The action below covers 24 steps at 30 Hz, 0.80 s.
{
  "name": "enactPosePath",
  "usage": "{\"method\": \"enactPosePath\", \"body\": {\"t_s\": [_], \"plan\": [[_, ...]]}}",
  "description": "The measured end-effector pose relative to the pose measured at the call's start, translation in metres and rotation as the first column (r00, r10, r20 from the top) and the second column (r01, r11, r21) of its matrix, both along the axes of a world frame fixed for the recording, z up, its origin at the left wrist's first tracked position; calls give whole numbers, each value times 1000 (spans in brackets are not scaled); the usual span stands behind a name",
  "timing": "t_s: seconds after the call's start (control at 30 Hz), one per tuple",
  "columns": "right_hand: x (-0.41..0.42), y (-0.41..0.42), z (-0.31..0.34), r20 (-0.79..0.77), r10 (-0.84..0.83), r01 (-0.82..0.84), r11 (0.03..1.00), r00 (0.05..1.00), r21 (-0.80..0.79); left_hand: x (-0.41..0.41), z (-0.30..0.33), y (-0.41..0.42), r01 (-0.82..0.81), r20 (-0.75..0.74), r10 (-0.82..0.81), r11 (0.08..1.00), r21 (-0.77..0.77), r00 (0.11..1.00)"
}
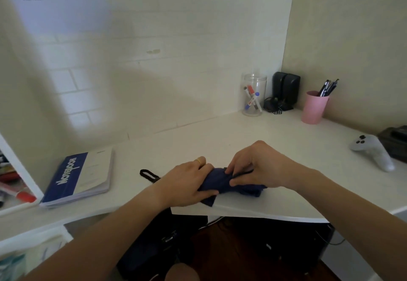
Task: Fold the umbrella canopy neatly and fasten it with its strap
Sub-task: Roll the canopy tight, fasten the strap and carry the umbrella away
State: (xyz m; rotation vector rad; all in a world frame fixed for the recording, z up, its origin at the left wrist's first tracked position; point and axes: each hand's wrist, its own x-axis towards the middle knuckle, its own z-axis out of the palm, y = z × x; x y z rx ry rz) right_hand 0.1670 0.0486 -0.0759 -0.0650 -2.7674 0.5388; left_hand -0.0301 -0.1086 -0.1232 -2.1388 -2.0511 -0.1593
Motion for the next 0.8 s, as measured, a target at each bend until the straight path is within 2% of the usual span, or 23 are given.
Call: {"method": "enactPosePath", "body": {"t_s": [0.1, 0.17, 0.23, 0.27, 0.37, 0.53, 0.67, 0.8], "plan": [[-3, 2, 13, 124, 62, -79, 988, 990, 136, 4, -7, 3, -55, -138, 77, 986, 156, 987], [-4, 3, 14, 174, 37, -81, 963, 984, 257, 7, -12, 9, -128, -194, 168, 970, 205, 966], [0, 0, 5, 94, -18, -17, 934, 995, 358, 9, -19, 14, -171, -212, 223, 956, 238, 952], [3, -3, -3, 5, -24, 20, 923, 1000, 385, 9, -23, 15, -172, -206, 225, 954, 247, 952], [10, -10, -24, -179, -3, 74, 917, 984, 392, 8, -27, 12, -143, -145, 182, 959, 244, 973], [16, -24, -32, -276, 39, 81, 909, 960, 408, 15, -28, 8, -104, -149, 130, 980, 168, 980], [19, -31, -25, -210, 36, 65, 890, 977, 452, 22, -26, 11, -203, -192, 228, 969, 142, 954], [15, -24, -12, -218, -9, 89, 928, 976, 362, 24, -25, 9, -64, -367, 166, 960, 274, 915]]}}
